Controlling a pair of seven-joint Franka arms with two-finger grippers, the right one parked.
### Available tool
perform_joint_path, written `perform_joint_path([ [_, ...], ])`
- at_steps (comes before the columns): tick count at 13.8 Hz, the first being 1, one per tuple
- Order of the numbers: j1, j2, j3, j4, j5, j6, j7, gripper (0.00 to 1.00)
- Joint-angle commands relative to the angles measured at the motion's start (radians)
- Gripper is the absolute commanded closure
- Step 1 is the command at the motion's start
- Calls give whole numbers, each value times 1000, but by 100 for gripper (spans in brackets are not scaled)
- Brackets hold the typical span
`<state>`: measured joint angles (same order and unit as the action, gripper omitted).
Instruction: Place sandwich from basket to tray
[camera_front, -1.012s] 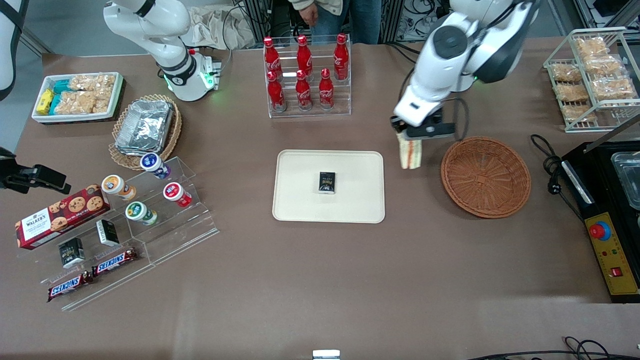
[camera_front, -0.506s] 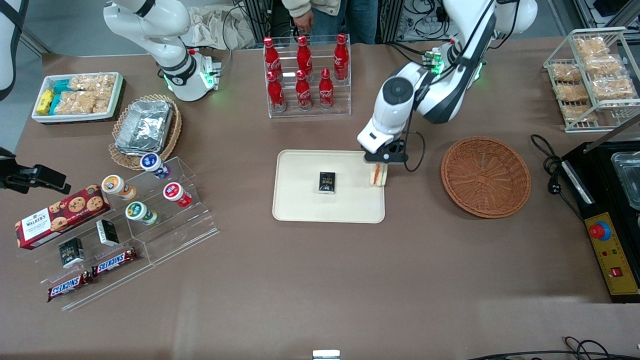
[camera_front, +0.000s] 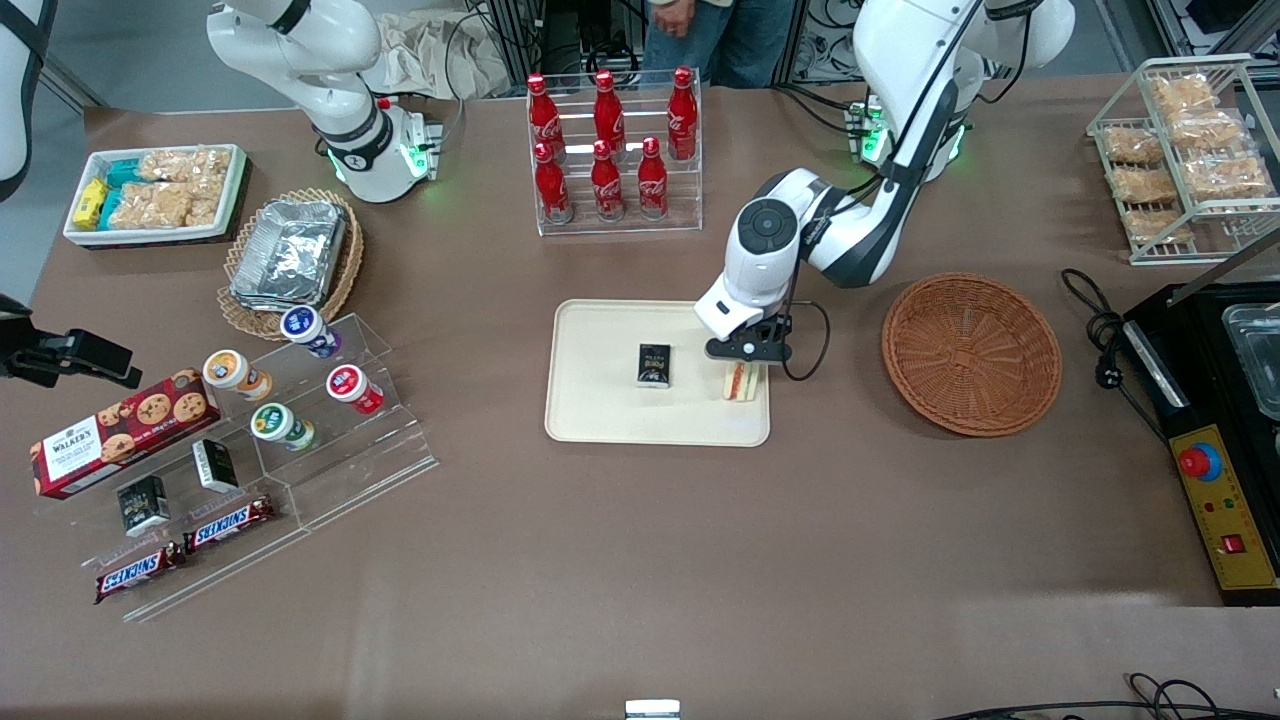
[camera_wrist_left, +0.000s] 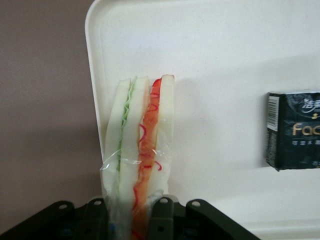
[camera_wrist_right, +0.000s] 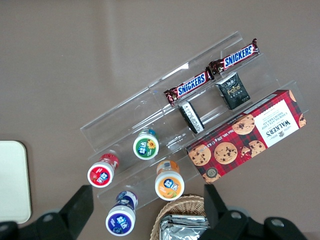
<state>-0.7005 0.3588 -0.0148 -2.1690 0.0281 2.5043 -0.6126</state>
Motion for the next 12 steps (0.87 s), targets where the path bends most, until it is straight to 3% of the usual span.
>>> perform_joint_path([
  [1,-8,34,10,38,36,-10,17,1],
  [4,-7,25,10,49,53,-28,4,0],
  [9,18,0,16,407,32,-566,4,0],
  [12,100,-117,16,462,-5,-637,14,0],
])
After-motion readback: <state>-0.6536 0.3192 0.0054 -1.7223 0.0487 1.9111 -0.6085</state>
